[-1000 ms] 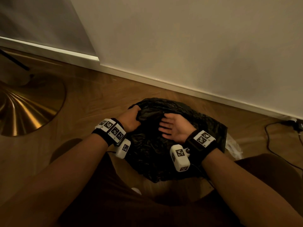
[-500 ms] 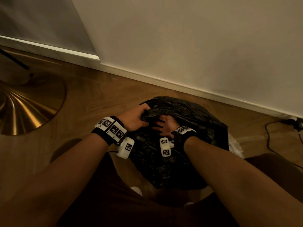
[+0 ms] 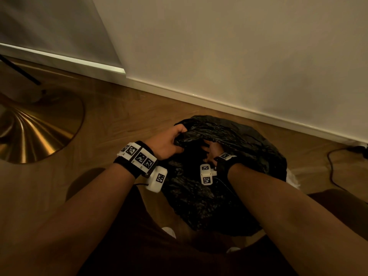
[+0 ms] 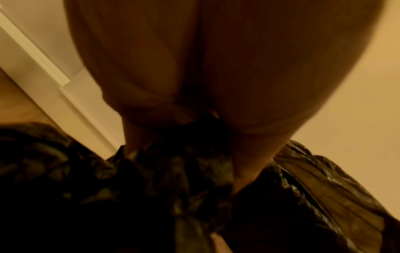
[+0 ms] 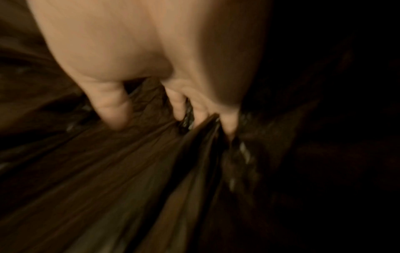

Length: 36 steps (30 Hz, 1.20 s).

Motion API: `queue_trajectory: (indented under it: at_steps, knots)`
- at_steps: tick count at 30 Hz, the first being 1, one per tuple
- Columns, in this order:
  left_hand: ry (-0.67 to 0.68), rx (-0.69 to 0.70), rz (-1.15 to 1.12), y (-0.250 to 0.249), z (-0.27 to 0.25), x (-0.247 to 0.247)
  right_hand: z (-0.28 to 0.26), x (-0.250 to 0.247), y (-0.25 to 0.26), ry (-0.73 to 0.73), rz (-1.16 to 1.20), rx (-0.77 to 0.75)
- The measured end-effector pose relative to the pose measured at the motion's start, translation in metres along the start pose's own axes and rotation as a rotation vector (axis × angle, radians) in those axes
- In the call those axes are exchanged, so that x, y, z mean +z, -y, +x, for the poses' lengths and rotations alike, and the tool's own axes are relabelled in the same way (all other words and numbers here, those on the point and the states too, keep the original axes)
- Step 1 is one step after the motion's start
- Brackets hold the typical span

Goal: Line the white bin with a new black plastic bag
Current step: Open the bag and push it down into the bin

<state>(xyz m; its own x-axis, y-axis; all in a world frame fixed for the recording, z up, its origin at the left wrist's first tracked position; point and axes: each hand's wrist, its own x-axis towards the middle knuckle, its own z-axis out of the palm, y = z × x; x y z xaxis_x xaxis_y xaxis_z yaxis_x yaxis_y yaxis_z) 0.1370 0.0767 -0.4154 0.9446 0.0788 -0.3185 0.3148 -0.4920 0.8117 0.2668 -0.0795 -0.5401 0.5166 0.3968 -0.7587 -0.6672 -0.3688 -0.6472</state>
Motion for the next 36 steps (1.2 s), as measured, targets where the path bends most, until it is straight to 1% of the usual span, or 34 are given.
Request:
queue_trajectory:
  at_steps: [1,2,3,4,5,6,7,8,9,10,13,14,15,17,21,22,24,25,27,28,29,30,32,33,34,36]
  knots:
    - [-0.007,0.001,0.021,0.0,0.0,-0.001,0.026,-0.005,-0.012,-0.056,-0.097,-0.034]
    - [-0.019,-0.001,0.051,0.001,0.0,-0.002,0.064,-0.014,-0.028,-0.051,-0.144,-0.021]
    - [-0.032,-0.005,0.081,0.001,0.001,-0.003,0.081,-0.017,-0.036,-0.029,-0.266,-0.07]
    - [-0.042,-0.014,0.1,0.002,0.001,-0.004,0.082,-0.011,-0.037,0.011,-0.408,-0.107]
    - [-0.044,-0.023,0.109,0.002,0.001,-0.005,0.066,-0.004,-0.027,0.019,-0.429,-0.092]
    - [-0.043,-0.03,0.118,0.003,0.003,-0.006,0.031,0.008,-0.007,0.052,-0.278,-0.044]
    - [-0.043,-0.033,0.133,0.003,0.004,-0.006,-0.001,0.016,0.007,0.071,-0.257,-0.032]
    - [-0.048,-0.034,0.151,0.004,0.004,-0.008,-0.01,0.017,0.013,0.082,-0.187,0.079]
    - [-0.055,-0.033,0.163,0.004,0.004,-0.009,-0.019,0.018,0.018,0.077,-0.15,0.154]
    - [-0.063,-0.035,0.164,0.005,0.005,-0.012,-0.024,0.018,0.018,0.083,-0.147,0.163]
    - [-0.078,-0.055,0.138,0.008,0.006,-0.015,-0.02,0.001,0.014,-0.011,-0.119,0.079]
    - [-0.077,-0.061,0.143,0.009,0.007,-0.015,-0.02,-0.003,0.015,-0.03,-0.087,0.075]
    - [-0.076,-0.064,0.161,0.01,0.007,-0.013,-0.013,-0.008,0.012,-0.048,-0.069,0.077]
    - [-0.077,-0.081,0.196,0.012,0.01,-0.01,-0.014,-0.009,0.012,-0.074,-0.078,0.105]
    - [-0.082,-0.145,0.192,0.022,0.017,-0.01,0.004,-0.016,0.004,-0.118,-0.119,0.122]
    - [-0.089,-0.159,0.185,0.026,0.019,-0.011,0.01,-0.017,0.001,-0.105,-0.12,0.118]
    - [-0.118,-0.194,0.171,0.031,0.023,-0.015,-0.011,-0.008,0.013,-0.058,-0.078,0.101]
    - [-0.131,-0.219,0.176,0.034,0.026,-0.018,-0.022,-0.004,0.021,-0.028,-0.042,0.12]
    - [-0.151,-0.275,0.191,0.041,0.03,-0.024,-0.047,0.005,0.04,0.081,-0.049,0.16]
    - [-0.164,-0.298,0.192,0.046,0.032,-0.027,-0.055,0.005,0.048,0.139,-0.103,0.169]
    - [-0.179,-0.327,0.185,0.052,0.034,-0.029,-0.064,0.004,0.055,0.185,-0.18,0.155]
    - [-0.201,-0.354,0.167,0.056,0.036,-0.031,-0.074,0.002,0.062,0.2,-0.261,0.117]
    - [-0.255,-0.393,0.11,0.064,0.039,-0.032,-0.088,-0.006,0.069,0.168,-0.355,-0.01]
    - [-0.287,-0.399,0.089,0.066,0.041,-0.032,-0.092,-0.011,0.069,0.164,-0.366,-0.067]
    - [-0.318,-0.394,0.077,0.067,0.042,-0.031,-0.096,-0.017,0.067,0.172,-0.358,-0.092]
    - [-0.377,-0.387,0.036,0.07,0.045,-0.032,-0.101,-0.027,0.06,0.218,-0.3,-0.055]
